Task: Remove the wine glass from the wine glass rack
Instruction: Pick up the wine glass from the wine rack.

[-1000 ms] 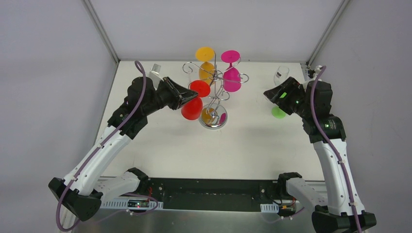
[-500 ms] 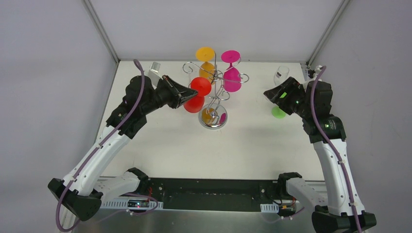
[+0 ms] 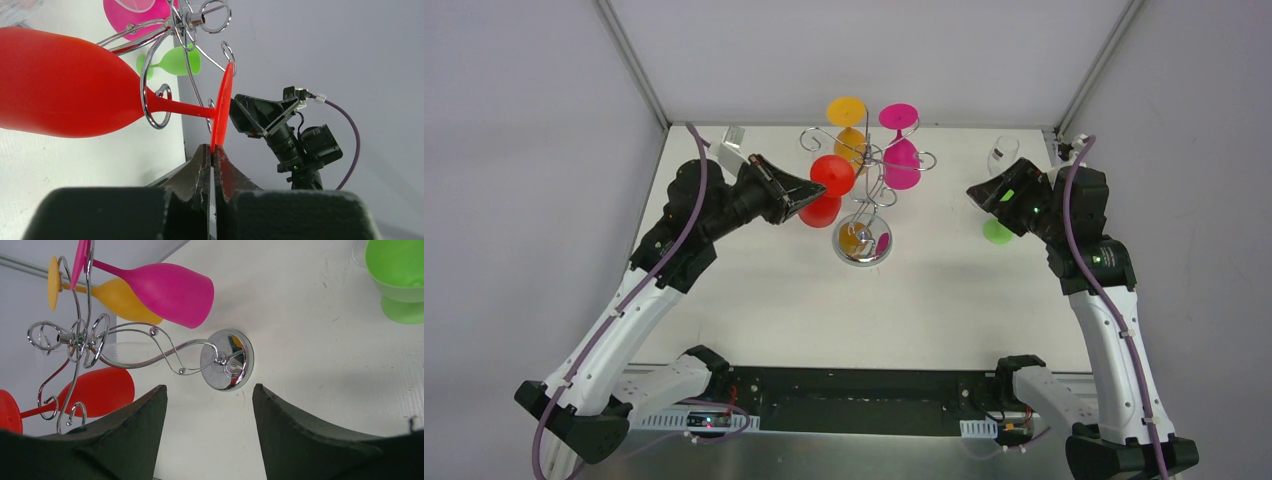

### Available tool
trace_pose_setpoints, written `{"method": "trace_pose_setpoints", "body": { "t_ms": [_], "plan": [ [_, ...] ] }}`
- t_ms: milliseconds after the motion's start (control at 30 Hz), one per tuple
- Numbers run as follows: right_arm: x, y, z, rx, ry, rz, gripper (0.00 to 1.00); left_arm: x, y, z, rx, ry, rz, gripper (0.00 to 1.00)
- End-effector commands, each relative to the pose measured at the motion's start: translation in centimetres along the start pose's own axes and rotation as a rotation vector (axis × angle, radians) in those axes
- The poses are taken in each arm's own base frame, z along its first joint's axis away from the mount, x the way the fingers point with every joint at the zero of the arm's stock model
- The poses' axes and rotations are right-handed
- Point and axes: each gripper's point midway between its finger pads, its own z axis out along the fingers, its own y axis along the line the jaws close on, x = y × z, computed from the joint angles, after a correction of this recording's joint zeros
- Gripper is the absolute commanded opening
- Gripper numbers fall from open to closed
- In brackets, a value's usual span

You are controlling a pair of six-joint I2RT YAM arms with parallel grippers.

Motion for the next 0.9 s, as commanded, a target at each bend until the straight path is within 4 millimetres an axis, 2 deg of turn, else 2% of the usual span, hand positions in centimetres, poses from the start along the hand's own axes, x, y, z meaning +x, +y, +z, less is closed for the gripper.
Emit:
{"method": "trace_pose_setpoints", "body": {
  "t_ms": [0, 467, 867],
  "plan": [
    [-0.8, 1.1, -0.4, -0.043, -0.037, -0.004, 0.66, -0.9, -2.4, -1.8, 0.064, -0.036, 0.052, 0.0],
    [-0.7, 1.0, -0.3, -0.039, -0.032, 0.002, 0.66, -2.9, -1.6, -2.6, 0.05, -0.074, 0.026, 0.0],
    [-0.6, 0.8, -0.3, -0.032, -0.032, 0.002, 0.67, -3.5, -2.3, -1.0, 0.05, -0.041, -0.013, 0.0]
  ]
}}
